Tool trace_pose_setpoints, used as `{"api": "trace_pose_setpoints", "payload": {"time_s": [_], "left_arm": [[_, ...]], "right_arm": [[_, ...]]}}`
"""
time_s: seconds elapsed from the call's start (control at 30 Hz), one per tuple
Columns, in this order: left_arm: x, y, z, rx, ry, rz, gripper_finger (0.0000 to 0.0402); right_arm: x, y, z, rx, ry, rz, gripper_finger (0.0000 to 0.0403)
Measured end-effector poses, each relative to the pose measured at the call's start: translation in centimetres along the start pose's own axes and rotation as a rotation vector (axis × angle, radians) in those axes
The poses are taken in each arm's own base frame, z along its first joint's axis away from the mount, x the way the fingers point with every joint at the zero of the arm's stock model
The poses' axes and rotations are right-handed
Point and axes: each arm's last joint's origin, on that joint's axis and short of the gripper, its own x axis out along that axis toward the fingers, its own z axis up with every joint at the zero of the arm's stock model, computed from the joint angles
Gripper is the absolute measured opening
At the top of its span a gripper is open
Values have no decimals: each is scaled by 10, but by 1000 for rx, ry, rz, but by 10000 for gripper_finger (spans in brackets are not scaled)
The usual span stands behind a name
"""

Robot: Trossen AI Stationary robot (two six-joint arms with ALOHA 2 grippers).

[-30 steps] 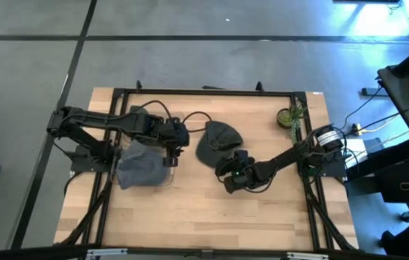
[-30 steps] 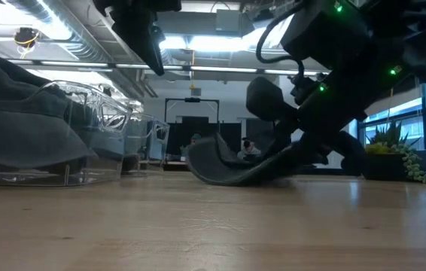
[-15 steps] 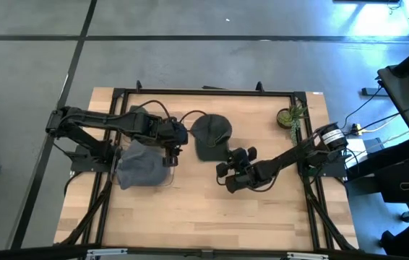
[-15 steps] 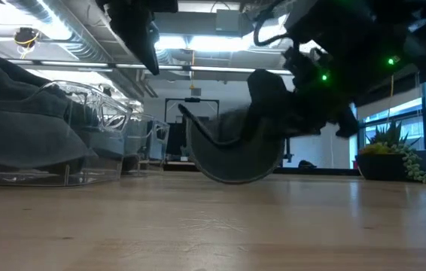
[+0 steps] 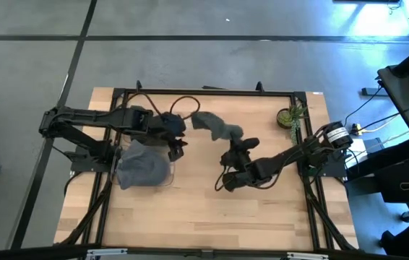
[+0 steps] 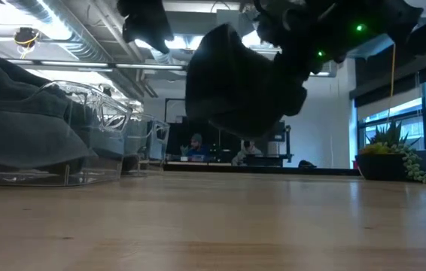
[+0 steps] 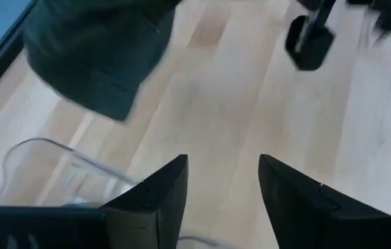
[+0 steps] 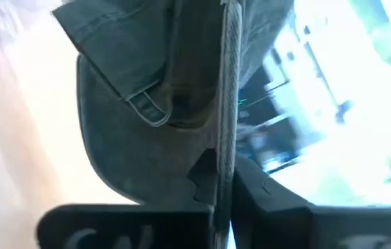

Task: Pick & Place hat
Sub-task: Put the black cap into the top transparent bin

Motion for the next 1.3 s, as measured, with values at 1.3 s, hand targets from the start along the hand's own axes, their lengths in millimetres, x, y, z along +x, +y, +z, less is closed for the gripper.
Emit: {"api": "trace_pose_setpoints", "payload": {"time_s": [1.3], "left_arm": [[-29,72,36,-670,-330,2,189]], "right_arm": [[63,-29,36,-54,139,-45,16]]}}
